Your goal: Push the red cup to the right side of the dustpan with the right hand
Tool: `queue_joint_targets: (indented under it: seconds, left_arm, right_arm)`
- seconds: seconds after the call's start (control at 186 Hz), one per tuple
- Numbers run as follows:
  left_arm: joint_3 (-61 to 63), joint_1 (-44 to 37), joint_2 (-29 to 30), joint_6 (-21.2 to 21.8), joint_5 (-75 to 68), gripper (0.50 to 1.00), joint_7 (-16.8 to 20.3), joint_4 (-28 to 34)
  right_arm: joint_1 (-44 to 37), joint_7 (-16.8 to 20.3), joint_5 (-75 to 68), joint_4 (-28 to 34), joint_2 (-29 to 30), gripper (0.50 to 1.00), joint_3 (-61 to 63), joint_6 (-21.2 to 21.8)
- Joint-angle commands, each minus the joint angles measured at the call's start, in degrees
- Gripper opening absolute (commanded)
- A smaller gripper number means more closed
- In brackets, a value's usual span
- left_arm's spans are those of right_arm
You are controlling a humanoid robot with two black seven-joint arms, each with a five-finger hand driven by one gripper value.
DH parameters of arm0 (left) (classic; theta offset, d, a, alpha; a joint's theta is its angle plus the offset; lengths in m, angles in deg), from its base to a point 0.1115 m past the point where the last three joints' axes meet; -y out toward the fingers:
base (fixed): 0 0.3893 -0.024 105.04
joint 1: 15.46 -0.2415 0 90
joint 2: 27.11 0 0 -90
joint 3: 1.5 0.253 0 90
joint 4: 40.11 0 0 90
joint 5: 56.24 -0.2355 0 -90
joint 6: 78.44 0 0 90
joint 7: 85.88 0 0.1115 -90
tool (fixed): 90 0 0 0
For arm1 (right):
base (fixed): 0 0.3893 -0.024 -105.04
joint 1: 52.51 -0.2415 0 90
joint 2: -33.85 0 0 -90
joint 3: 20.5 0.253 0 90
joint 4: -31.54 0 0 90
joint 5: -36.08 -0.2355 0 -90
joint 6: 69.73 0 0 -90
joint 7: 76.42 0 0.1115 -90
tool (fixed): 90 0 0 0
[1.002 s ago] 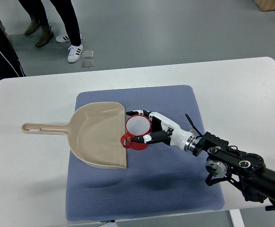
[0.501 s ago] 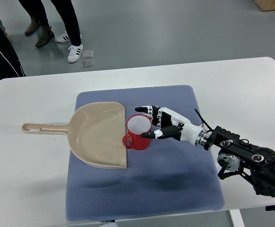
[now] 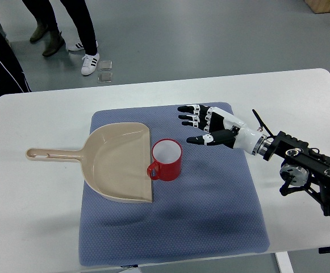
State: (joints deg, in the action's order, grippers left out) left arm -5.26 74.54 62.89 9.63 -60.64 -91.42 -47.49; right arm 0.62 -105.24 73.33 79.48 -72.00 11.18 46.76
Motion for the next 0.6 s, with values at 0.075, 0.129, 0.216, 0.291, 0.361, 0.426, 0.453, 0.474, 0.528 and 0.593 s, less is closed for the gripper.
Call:
queue_joint_targets:
  seconds: [0.075,0.129,0.216,0.291,0.361,0.426,0.453,0.474,0.528,0.593]
  left_arm:
    - [-0.02,0.00,0.00,0.00,0.00,1.000,0.00,0.00]
    - [-0.02,0.00,0.00,0.00,0.00,1.000,0.00,0.00]
    - [-0.02,0.00,0.00,0.00,0.00,1.000,0.00,0.00]
    - [-0.02,0.00,0.00,0.00,0.00,1.000,0.00,0.00]
    - [-0.02,0.00,0.00,0.00,0.00,1.000,0.00,0.00]
    - [-0.02,0.00,0.00,0.00,0.00,1.000,0.00,0.00]
    - [-0.02,0.00,0.00,0.00,0.00,1.000,0.00,0.00]
    - [-0.02,0.00,0.00,0.00,0.00,1.000,0.00,0.00]
    - [-0.02,0.00,0.00,0.00,0.00,1.000,0.00,0.00]
    - [-0.02,0.00,0.00,0.00,0.00,1.000,0.00,0.00]
  right_arm:
    - [-1.80,8.87,-8.51,-1.62,-1.55,0.934,0.49,-0.47]
    - [-2.59,15.98,-15.44,-3.20,-2.16,0.934,1.37,-0.38]
    - [-3.82,23.28,-21.78,-5.13,-3.31,0.934,2.68,-0.47]
    - [-5.49,26.71,-24.15,-5.49,-3.48,0.934,4.62,-0.12]
    - [-6.11,29.17,-25.56,-5.49,-3.57,0.934,6.11,-0.38]
    - [-7.16,31.81,-27.14,-5.58,-3.57,0.934,6.55,-1.00]
    - [-7.43,32.52,-28.11,-5.58,-3.48,0.934,6.55,-1.26]
    - [-7.60,33.13,-29.16,-5.58,-3.48,0.934,6.55,-1.61]
    - [-8.04,34.10,-32.15,-5.58,-3.57,0.934,6.46,-3.28]
    - [-8.48,35.15,-35.49,-5.58,-3.57,0.934,6.29,-4.42]
